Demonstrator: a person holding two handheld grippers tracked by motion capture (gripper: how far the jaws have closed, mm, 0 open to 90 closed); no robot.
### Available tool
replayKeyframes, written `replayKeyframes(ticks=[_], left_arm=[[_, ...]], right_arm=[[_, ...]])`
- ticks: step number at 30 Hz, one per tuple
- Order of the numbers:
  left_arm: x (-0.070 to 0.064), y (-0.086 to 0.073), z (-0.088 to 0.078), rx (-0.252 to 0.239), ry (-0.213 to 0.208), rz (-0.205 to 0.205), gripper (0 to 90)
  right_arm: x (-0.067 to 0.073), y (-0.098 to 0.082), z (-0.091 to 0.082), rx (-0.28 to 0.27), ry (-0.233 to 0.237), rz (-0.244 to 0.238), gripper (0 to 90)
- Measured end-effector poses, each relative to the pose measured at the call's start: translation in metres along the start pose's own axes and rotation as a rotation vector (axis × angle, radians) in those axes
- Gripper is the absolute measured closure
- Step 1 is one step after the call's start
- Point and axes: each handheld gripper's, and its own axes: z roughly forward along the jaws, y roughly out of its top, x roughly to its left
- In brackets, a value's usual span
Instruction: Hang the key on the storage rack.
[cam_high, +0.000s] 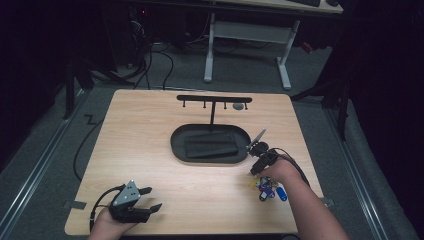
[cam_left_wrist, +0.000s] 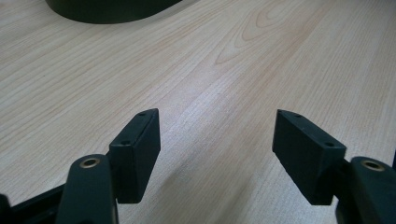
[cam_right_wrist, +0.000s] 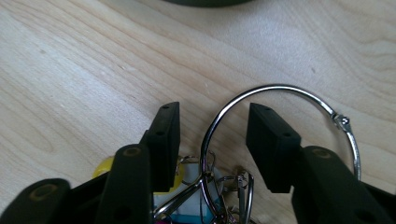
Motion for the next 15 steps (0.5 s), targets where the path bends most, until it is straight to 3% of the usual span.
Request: replayKeyframes(ticks=[3, 6, 7, 11, 15], left_arm=[[0.000, 0.000, -0.001, -0.005, 0.000, -0.002, 32.9], [0.001, 0.000, -0.002, -0.006, -0.002, 0.002, 32.8], [0.001, 0.000, -0.002, -0.010, -0.004, 0.003, 32.8], [-0.002, 0.000, -0.002, -0.008, -0.006, 0.014, 32.8], [-0.003, 0.000, -0.001, -0.006, -0.011, 0.022, 33.3]], right_arm=[[0.000, 0.004, 0.001, 0.033, 0.001, 0.024, 61.7], [0.000, 0.008, 0.002, 0.052, 0.012, 0.014, 67.2], [0.001, 0.009, 0.001, 0.068, 0.020, 0.037, 68.2], [-0.001, 0.011, 0.001, 0.081, 0.020, 0.052, 76.7], [0.001, 0.012, 0.002, 0.086, 0.031, 0.029, 86.1]])
